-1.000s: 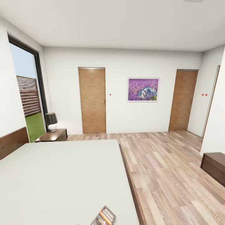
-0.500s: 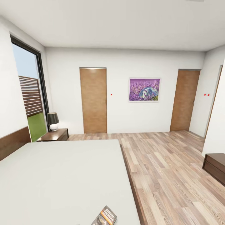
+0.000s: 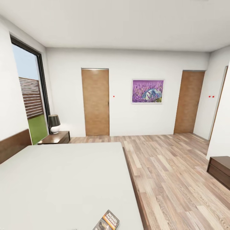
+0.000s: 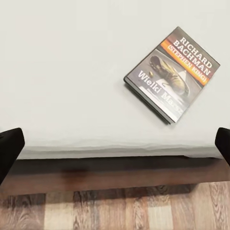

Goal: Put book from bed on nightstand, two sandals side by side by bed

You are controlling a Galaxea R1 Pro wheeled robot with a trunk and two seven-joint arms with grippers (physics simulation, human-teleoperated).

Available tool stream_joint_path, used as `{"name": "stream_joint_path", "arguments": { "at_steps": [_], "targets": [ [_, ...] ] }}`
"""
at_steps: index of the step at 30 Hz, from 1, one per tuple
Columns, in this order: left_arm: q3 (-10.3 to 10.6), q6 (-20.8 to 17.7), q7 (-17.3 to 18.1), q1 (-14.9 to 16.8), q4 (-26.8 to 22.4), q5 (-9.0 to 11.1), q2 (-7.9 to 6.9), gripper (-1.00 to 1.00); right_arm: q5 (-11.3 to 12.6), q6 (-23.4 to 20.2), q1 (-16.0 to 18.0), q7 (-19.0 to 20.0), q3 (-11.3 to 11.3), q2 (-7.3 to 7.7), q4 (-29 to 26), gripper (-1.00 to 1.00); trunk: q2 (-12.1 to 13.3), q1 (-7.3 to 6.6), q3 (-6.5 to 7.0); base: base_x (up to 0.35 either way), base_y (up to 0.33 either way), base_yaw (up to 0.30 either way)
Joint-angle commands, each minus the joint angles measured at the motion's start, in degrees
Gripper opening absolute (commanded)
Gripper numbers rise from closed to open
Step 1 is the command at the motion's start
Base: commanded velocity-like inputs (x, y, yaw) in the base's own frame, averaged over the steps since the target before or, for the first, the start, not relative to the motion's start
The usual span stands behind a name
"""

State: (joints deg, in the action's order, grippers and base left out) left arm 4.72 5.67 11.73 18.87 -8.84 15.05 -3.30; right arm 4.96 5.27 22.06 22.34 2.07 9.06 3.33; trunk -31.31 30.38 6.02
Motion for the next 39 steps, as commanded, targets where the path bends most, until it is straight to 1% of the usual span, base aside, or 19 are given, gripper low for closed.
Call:
{"name": "stream_joint_path", "arguments": {
  "at_steps": [1,4,9,12,13,14,16,17,20,22,23,24,25,26,27,29,31,34,39],
  "targets": [
    [0.48,0.21,0.17,0.03,-0.08,0.58,-0.10,1.00,0.54,0.27,0.09,0.36,0.22,0.07,0.28,1.00,-0.04,0.02,-0.09,0.000,0.000,0.000],
    [0.47,0.11,0.26,0.03,-2.39,0.61,-0.23,1.00,1.43,0.27,0.09,0.40,0.28,0.14,0.28,1.00,-0.04,0.02,-0.34,0.000,0.000,0.000],
    [0.47,-3.18,0.43,0.11,-11.24,0.67,-0.38,1.00,6.54,0.32,0.09,0.50,0.23,0.24,0.27,1.00,-0.04,0.02,-0.78,0.000,0.000,0.000],
    [0.47,-11.71,0.52,0.23,-20.02,0.68,-0.39,1.00,8.11,0.35,0.09,0.56,0.22,0.25,0.27,1.00,-0.04,0.02,-1.05,0.000,0.000,0.000],
    [0.47,-15.71,0.54,0.25,-24.65,0.68,-0.37,1.00,8.51,0.35,0.09,0.57,0.25,0.25,0.27,1.00,-0.04,0.02,-1.13,0.000,0.000,0.000],
    [0.47,-17.67,0.55,0.26,-27.21,0.68,-0.36,1.00,8.67,0.35,0.09,0.58,0.26,0.25,0.27,1.00,-0.04,0.02,-1.22,0.000,0.000,0.000],
    [0.47,-25.15,0.56,0.28,-37.70,0.73,-0.31,1.00,9.03,0.36,0.09,0.57,0.29,0.26,0.27,1.00,-0.04,0.02,-1.40,0.000,0.000,0.000],
    [0.45,-26.93,0.57,0.28,-40.18,0.76,-0.29,1.00,9.06,0.36,0.09,0.56,0.29,0.26,0.27,1.00,-0.04,0.02,-1.49,0.000,0.000,0.000],
    [0.22,-36.32,0.57,0.55,-52.72,0.97,-0.06,1.00,9.22,0.36,0.09,0.52,0.30,0.28,0.27,1.00,-0.04,0.02,-1.76,0.000,0.000,0.000],
    [-0.40,-39.76,0.54,0.84,-58.24,2.77,0.35,1.00,9.26,0.35,0.09,0.51,0.31,0.34,0.27,1.00,-0.04,0.02,-1.94,0.000,0.000,0.000],
    [-0.87,-40.62,0.48,1.11,-59.86,4.53,0.59,1.00,9.27,0.35,0.09,0.51,0.31,0.39,0.27,1.00,-0.04,0.02,-2.03,0.000,0.000,0.000],
    [-1.95,-41.33,0.35,2.04,-61.29,8.82,0.80,1.00,9.27,0.34,0.09,0.51,0.32,0.45,0.27,1.00,-0.04,0.02,-2.12,0.000,0.000,0.000],
    [-2.78,-41.55,0.22,2.66,-61.83,11.96,0.88,1.00,9.26,0.35,0.09,0.51,0.35,0.48,0.26,1.00,-0.04,0.02,-2.20,0.000,0.000,0.000],
    [-4.08,-41.24,-1.20,3.51,-62.31,17.15,0.99,1.00,9.24,0.36,0.09,0.51,0.38,0.56,0.21,1.00,-0.04,0.02,-2.29,0.000,0.000,0.000],
    [-4.53,-40.57,-4.19,3.96,-62.39,19.20,1.23,1.00,9.22,0.34,0.09,0.51,0.43,0.71,0.20,1.00,-0.04,0.02,-2.38,0.000,0.000,0.000],
    [-4.75,-40.09,-7.27,4.19,-62.46,20.32,1.53,1.00,9.24,0.33,0.09,0.51,0.46,1.54,0.22,1.00,-0.04,0.02,-2.56,0.000,0.000,0.000],
    [-4.90,-39.80,-10.42,4.35,-62.46,21.29,1.78,1.00,9.52,0.30,0.09,0.57,0.47,3.42,0.26,1.00,-0.04,0.02,-2.74,0.000,0.000,0.000],
    [-4.89,-39.63,-11.65,4.40,-61.69,21.77,1.89,1.00,10.53,0.28,0.09,0.59,0.48,4.54,0.25,1.00,-0.04,0.02,-3.01,0.000,0.000,0.000],
    [-4.82,-38.93,-12.22,4.63,-58.68,21.21,2.76,1.00,12.07,0.28,0.09,0.41,0.48,4.97,0.20,1.00,-0.04,0.02,-3.45,0.000,0.000,0.000]
  ]
}}
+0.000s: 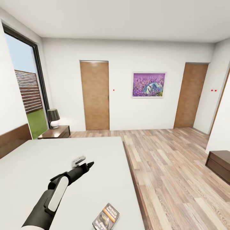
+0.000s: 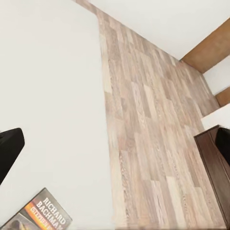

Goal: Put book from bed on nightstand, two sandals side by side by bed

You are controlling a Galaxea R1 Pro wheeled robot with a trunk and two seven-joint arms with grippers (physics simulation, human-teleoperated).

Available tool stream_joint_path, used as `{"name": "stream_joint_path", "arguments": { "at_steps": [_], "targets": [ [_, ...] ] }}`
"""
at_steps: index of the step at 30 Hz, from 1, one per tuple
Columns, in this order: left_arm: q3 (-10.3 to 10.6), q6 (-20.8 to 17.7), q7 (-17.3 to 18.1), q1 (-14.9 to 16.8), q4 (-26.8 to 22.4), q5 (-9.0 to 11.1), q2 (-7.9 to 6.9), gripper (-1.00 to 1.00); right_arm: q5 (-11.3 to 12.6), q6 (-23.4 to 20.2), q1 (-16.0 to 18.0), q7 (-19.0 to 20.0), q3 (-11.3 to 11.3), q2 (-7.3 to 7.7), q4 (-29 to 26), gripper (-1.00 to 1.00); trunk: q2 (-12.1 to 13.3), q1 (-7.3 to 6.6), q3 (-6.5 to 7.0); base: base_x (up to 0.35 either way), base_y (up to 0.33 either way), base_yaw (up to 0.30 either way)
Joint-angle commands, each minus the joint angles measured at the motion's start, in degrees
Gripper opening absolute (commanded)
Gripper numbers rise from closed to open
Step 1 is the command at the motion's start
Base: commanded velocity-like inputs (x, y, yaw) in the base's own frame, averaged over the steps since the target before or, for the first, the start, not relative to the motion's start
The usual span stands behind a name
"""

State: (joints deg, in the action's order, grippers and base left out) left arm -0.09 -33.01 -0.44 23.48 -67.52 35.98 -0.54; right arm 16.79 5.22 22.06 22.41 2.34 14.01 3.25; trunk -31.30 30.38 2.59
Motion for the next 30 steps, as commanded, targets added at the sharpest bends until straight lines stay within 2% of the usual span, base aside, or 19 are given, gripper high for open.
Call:
{"name": "stream_joint_path", "arguments": {
  "at_steps": [1,4,6,10,22,30],
  "targets": [
    [-0.01,-0.13,-0.20,0.15,0.42,0.06,0.28,1.00,0.31,0.33,0.09,0.32,0.21,0.04,0.28,1.00,-0.05,0.02,-0.11,0.000,0.000,0.000],
    [0.00,0.12,-2.43,1.10,1.96,-2.51,1.35,1.00,0.51,0.34,0.09,0.28,0.21,0.17,0.30,1.00,-0.05,0.02,-0.38,0.000,0.000,0.000],
    [0.05,0.13,-4.84,1.59,2.47,-5.55,1.81,1.00,0.57,0.34,0.09,0.24,0.21,0.37,0.29,1.00,-0.05,0.02,-0.56,0.000,0.000,0.000],
    [0.10,0.22,-6.34,1.85,2.66,-8.06,3.10,1.00,0.60,0.33,0.09,0.26,0.21,0.61,0.34,1.00,-0.05,0.02,-0.91,0.000,0.000,0.000],
    [1.20,0.49,-6.50,1.92,2.57,-8.73,3.75,1.00,0.61,0.41,0.09,0.33,0.11,0.58,0.36,1.00,-0.05,0.02,-1.15,0.000,0.000,0.000],
    [4.46,0.49,-6.54,1.92,2.60,-8.63,3.79,1.00,0.97,0.25,0.09,0.68,0.20,0.58,0.28,1.00,-0.05,0.02,-1.15,0.000,0.000,0.000]
  ]
}}
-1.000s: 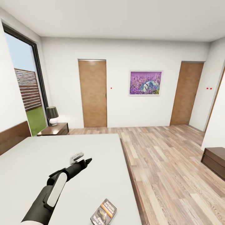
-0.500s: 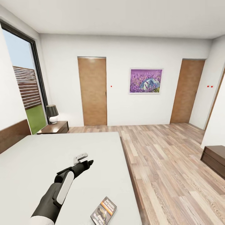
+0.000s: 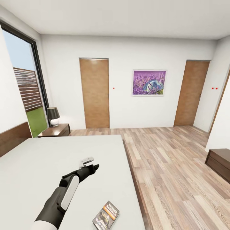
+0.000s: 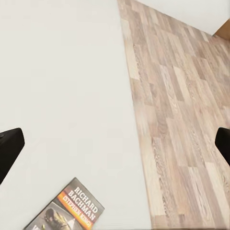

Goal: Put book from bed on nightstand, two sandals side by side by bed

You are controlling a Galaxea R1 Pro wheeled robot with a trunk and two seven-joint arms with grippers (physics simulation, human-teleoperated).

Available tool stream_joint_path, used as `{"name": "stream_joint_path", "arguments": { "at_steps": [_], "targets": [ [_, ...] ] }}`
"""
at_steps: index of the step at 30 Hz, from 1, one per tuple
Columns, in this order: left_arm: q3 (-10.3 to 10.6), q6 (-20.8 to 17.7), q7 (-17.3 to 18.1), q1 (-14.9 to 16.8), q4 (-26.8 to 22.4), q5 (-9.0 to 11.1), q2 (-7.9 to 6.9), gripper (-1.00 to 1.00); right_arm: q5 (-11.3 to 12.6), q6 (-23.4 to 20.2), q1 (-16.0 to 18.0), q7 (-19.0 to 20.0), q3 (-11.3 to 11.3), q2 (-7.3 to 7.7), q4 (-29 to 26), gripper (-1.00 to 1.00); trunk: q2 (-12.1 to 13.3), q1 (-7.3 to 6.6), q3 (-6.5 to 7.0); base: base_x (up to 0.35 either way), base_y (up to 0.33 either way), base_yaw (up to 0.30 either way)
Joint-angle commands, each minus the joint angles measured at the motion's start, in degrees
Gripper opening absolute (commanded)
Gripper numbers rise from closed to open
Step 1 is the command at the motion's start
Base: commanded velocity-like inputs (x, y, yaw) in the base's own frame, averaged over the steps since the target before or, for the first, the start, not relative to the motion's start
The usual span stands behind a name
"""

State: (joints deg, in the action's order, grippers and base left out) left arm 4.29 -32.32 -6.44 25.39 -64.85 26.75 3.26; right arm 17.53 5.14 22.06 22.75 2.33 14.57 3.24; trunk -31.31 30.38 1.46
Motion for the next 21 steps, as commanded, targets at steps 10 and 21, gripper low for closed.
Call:
{"name": "stream_joint_path", "arguments": {
  "at_steps": [10,21],
  "targets": [
    [0.70,-0.31,-0.57,0.01,-0.03,0.71,-0.01,1.00,1.93,0.40,0.09,-0.14,0.22,0.02,0.33,1.00,-0.04,0.02,-0.67,0.000,0.000,0.000],
    [1.25,-0.37,-0.59,0.01,-0.01,0.76,-0.01,1.00,1.98,0.40,0.09,-0.16,0.22,0.02,0.35,1.00,-0.04,0.02,-1.64,0.000,0.000,0.000]
  ]
}}
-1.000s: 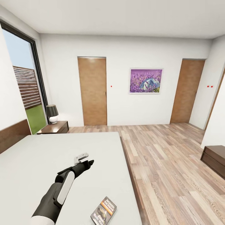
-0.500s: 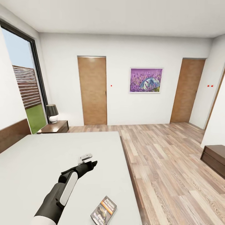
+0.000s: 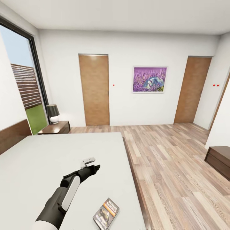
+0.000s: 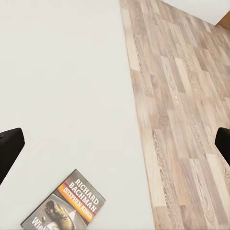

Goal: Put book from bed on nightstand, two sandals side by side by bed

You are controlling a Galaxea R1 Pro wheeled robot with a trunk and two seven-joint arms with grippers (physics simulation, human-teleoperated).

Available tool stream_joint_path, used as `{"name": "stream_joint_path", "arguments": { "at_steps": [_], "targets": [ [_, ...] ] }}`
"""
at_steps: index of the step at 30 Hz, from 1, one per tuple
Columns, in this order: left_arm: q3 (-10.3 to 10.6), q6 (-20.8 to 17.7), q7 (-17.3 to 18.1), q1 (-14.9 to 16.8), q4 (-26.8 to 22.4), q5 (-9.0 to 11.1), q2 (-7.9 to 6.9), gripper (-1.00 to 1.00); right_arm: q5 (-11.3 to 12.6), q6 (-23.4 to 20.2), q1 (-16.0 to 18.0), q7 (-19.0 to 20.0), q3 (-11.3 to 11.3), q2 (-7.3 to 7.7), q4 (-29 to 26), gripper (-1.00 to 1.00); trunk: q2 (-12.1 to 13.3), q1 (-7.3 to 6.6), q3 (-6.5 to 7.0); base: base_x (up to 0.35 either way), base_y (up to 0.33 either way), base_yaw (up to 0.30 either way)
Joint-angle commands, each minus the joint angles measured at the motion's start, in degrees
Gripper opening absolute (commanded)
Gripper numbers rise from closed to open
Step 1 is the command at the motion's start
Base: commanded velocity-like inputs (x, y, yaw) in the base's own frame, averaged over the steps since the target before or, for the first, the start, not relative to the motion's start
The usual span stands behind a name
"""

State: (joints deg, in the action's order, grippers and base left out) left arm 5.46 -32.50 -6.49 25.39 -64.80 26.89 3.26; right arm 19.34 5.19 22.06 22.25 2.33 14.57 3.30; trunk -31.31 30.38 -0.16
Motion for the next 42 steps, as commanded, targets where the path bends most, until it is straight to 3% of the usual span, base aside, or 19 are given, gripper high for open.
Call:
{"name": "stream_joint_path", "arguments": {
  "at_steps": [1,42],
  "targets": [
    [0.07,-0.19,-0.54,0.01,-0.06,0.61,-0.01,1.00,0.17,0.34,0.09,0.34,0.22,0.02,0.29,1.00,-0.05,0.02,-0.11,0.000,0.000,0.000],
    [0.08,-0.19,-0.54,0.01,0.03,0.62,-0.01,1.00,0.17,0.34,0.09,0.34,0.22,0.02,0.28,1.00,-0.05,0.02,-3.78,0.000,0.000,0.000]
  ]
}}
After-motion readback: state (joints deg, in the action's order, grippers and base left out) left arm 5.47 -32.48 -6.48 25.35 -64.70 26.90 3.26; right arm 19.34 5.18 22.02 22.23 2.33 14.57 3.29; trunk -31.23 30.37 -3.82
